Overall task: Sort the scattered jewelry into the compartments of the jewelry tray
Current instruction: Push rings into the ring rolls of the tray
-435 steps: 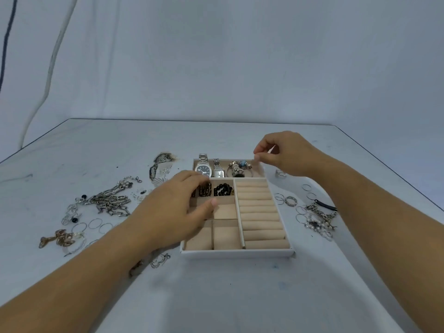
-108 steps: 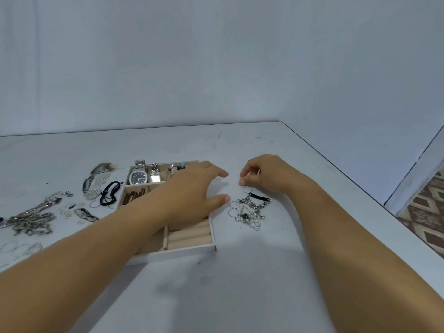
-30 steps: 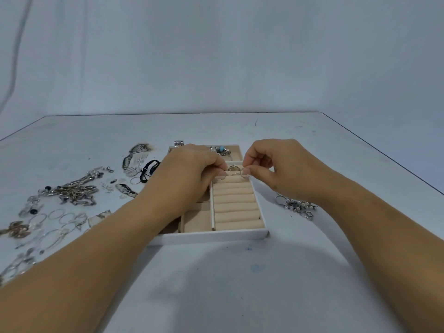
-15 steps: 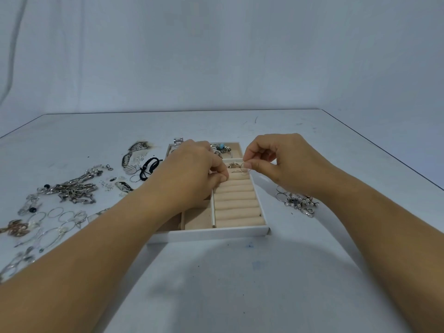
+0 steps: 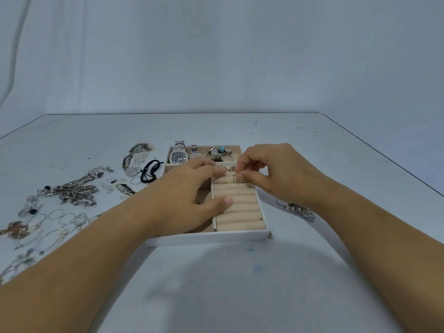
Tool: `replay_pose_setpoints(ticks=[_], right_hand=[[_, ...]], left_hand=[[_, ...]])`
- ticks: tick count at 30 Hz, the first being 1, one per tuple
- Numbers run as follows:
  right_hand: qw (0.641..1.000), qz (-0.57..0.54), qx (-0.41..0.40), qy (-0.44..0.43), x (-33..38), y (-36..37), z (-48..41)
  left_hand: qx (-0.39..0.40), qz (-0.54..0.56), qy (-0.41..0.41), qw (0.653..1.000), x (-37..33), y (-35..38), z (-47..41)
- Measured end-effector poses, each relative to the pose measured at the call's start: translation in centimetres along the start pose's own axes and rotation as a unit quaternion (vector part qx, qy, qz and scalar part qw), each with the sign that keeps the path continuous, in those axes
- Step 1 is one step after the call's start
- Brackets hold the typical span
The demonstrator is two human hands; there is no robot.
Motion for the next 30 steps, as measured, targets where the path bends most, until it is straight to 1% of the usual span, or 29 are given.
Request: replay_pose_setpoints(ticks=[4, 7, 11, 15, 19, 22, 24, 26, 30], right_hand=[[1.0, 0.021, 0.004, -0.015, 0.3, 0.5, -0.1], [0.997, 0.066, 0.031, -0.02, 0.4, 1.1, -0.4], [0.993, 0.103, 0.062, -0.012, 0.5, 1.6, -1.0], [0.992, 0.101, 0.077, 0.014, 0.0, 1.7, -1.3], [0.995, 0.007, 0.085, 0.06, -1.6, 1.2, -0.7], [0.993, -0.034, 0.05, 0.096, -3.4, -1.3, 0.1], [0.991, -0.033, 0.02, 0.127, -4.7, -3.5, 0.9], [0.986, -0.023, 0.019, 0.166, -6.2, -5.1, 1.6], [0.973, 0.056, 0.092, 0.205, -8.2, -6.1, 2.8]], left_hand=[[-0.011, 0.008, 0.002, 1.0, 0.0, -0.1, 0.0], [-0.017, 0.011, 0.001, 1.0, 0.0, -0.1, 0.0], [-0.018, 0.014, 0.002, 1.0, 0.1, -0.1, 0.1], [-0.019, 0.015, 0.0, 1.0, 0.0, -0.1, 0.0], [-0.012, 0.003, -0.004, 1.0, 0.1, 0.0, 0.0], [-0.004, 0.003, -0.011, 1.0, 0.2, 0.0, 0.0], [0.001, 0.004, -0.012, 1.0, 0.1, 0.0, -0.1], [0.002, 0.006, -0.014, 1.0, 0.0, -0.2, -0.1], [-0.003, -0.002, -0.007, 1.0, -1.7, -0.3, -0.8]])
Point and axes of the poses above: each hand's wrist, its own z-axis away from the middle knuckle, its own y-axis out of the palm, x = y × z, the point moved 8 cm from there along -z, towards the middle knuckle, and after that the axes turned 9 degrees about z, right-handed, at the moved point
